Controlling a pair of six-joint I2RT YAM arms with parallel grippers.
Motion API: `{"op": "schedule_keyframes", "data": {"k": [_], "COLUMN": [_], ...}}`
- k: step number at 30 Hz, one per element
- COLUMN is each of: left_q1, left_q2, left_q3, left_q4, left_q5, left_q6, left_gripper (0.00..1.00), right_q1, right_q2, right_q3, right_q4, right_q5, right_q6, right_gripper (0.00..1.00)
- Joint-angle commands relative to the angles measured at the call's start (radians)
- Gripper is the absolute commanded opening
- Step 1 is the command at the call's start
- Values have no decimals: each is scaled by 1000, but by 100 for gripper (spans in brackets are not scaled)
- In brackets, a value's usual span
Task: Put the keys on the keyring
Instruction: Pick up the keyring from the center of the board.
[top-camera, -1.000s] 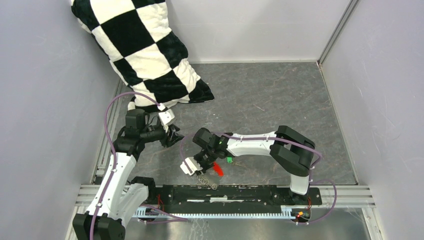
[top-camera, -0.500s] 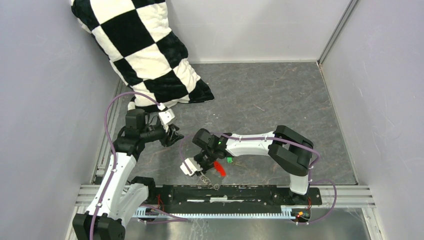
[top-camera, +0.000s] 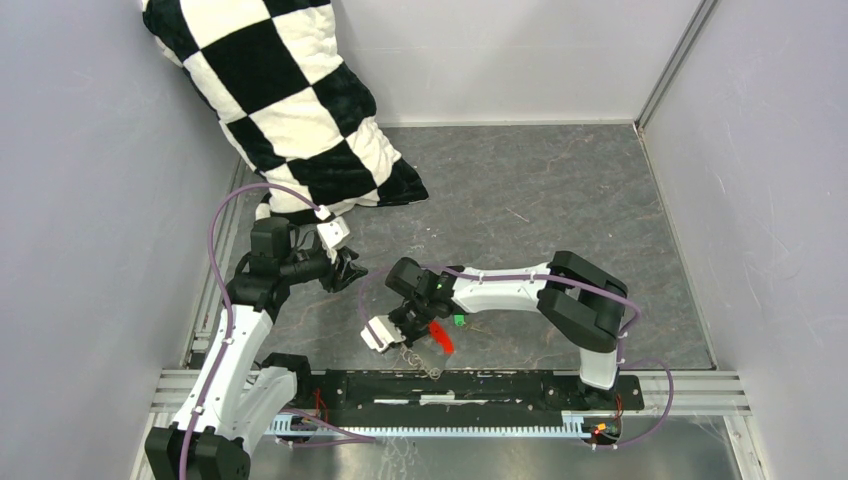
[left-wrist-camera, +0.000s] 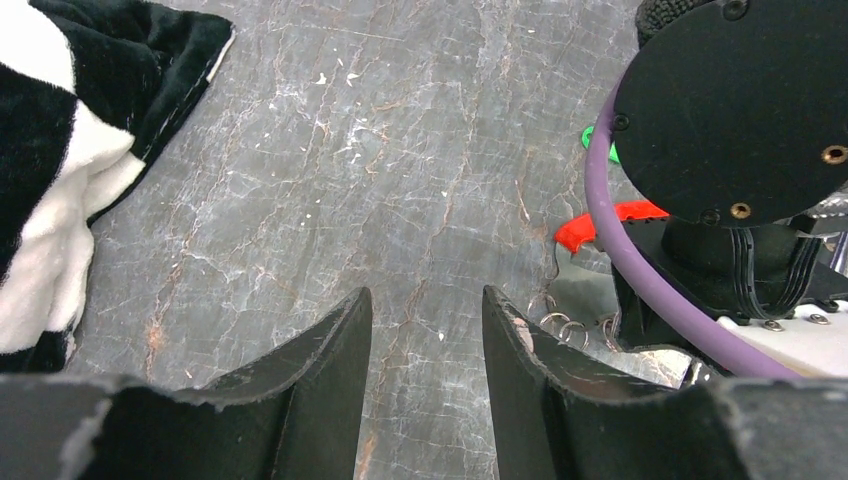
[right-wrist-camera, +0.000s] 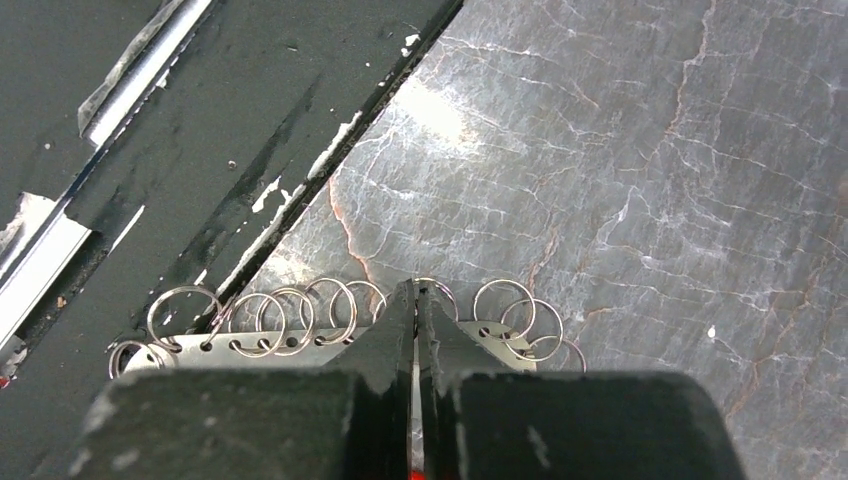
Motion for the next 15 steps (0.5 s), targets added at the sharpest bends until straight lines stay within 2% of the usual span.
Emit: {"op": "schedule_keyframes", "data": {"k": [1, 8, 13, 15], "left_q1": [-6, -7, -8, -9], "left_q2": [-5, -4, -5, -1], "left_q3": [31, 62, 59, 62], "left_q4": [40, 36, -7, -68], "left_q5": [5, 32, 109, 182], "left_q6": [-55, -85, -63, 8], "left_gripper": [51, 52, 51, 50], "right_q1": [-7, -50, -51, -51], "right_q2": [-75, -304, -411, -442], "right_q3": [1, -207, -314, -345], "right_q4": [61, 402, 527, 570], "right_q5": [47, 49, 83, 99], "right_q6": [32, 201, 270, 297], "right_gripper": [1, 0, 1, 0]}}
